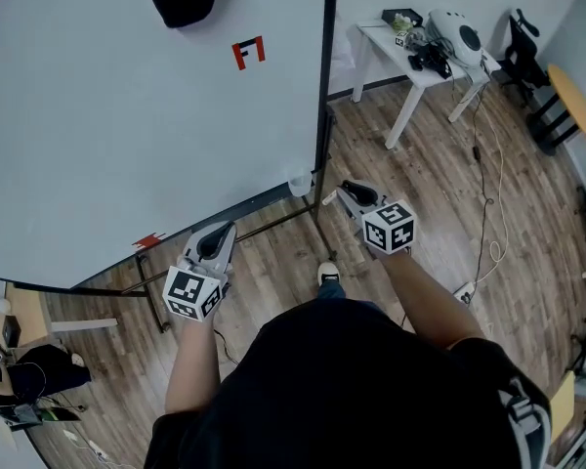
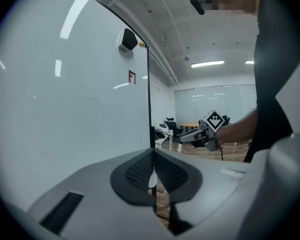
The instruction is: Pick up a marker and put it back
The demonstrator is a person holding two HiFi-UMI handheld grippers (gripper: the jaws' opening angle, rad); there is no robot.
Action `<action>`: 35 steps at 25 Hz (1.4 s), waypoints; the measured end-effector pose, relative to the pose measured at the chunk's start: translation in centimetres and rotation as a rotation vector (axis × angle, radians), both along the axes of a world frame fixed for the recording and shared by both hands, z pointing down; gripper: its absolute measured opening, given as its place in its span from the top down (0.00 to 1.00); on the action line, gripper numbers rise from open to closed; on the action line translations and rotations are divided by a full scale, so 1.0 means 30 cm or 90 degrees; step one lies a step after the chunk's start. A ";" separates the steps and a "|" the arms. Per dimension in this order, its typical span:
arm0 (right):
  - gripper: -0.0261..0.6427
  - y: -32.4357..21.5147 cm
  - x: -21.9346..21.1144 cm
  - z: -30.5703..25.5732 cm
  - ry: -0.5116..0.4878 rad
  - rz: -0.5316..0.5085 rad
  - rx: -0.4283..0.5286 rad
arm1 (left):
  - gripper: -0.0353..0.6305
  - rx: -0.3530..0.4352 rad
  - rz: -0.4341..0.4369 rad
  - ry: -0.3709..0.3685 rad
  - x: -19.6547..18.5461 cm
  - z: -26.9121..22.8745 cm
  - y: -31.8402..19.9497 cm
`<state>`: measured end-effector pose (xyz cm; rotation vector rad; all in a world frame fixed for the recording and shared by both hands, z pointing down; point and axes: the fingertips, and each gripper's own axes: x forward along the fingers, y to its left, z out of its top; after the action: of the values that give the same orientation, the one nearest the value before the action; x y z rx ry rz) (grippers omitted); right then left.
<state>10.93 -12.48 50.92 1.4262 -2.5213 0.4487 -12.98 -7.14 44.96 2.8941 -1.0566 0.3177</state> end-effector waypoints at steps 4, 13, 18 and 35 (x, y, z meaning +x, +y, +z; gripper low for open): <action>0.86 0.014 0.018 0.013 -0.004 0.007 -0.006 | 0.93 -0.002 0.006 -0.004 0.011 0.001 0.006; 0.86 0.011 0.035 0.018 -0.004 0.007 -0.010 | 0.93 -0.006 0.009 -0.006 0.030 0.005 0.000; 0.86 -0.018 0.038 0.036 -0.001 0.001 -0.016 | 0.93 -0.018 0.007 -0.007 0.035 0.034 -0.012; 0.86 -0.228 -0.051 0.057 -0.001 -0.054 -0.027 | 0.93 -0.054 -0.021 -0.013 0.016 0.097 -0.128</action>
<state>9.40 -19.32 52.62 1.2986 -2.5462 0.4845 -12.51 -10.99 47.88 2.8019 -1.0649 0.3819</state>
